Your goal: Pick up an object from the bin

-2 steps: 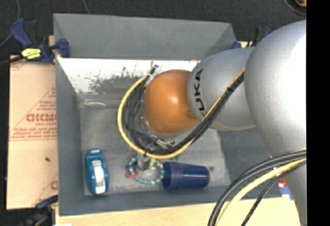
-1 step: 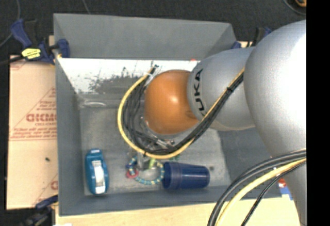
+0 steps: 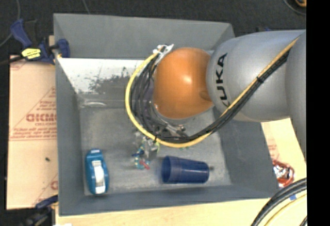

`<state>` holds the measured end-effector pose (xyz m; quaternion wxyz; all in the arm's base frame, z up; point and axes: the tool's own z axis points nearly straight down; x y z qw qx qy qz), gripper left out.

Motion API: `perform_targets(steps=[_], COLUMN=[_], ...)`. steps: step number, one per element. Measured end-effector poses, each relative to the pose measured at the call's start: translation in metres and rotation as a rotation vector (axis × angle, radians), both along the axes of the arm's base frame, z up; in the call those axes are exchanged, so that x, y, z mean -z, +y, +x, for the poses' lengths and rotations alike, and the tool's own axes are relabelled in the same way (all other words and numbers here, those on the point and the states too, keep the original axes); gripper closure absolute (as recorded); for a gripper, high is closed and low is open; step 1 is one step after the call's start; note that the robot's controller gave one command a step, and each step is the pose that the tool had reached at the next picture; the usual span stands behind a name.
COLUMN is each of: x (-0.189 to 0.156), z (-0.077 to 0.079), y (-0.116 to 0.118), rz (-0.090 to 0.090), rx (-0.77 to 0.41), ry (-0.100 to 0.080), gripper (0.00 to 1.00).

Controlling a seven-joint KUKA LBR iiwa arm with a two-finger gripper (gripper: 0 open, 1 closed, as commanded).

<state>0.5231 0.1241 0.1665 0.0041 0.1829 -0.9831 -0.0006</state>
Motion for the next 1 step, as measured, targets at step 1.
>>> perform_targets(steps=[1], x=[-0.0312], z=[0.0044], y=[-0.0006], rz=[0.002], rx=[-0.001], ry=[-0.007], gripper=[1.00])
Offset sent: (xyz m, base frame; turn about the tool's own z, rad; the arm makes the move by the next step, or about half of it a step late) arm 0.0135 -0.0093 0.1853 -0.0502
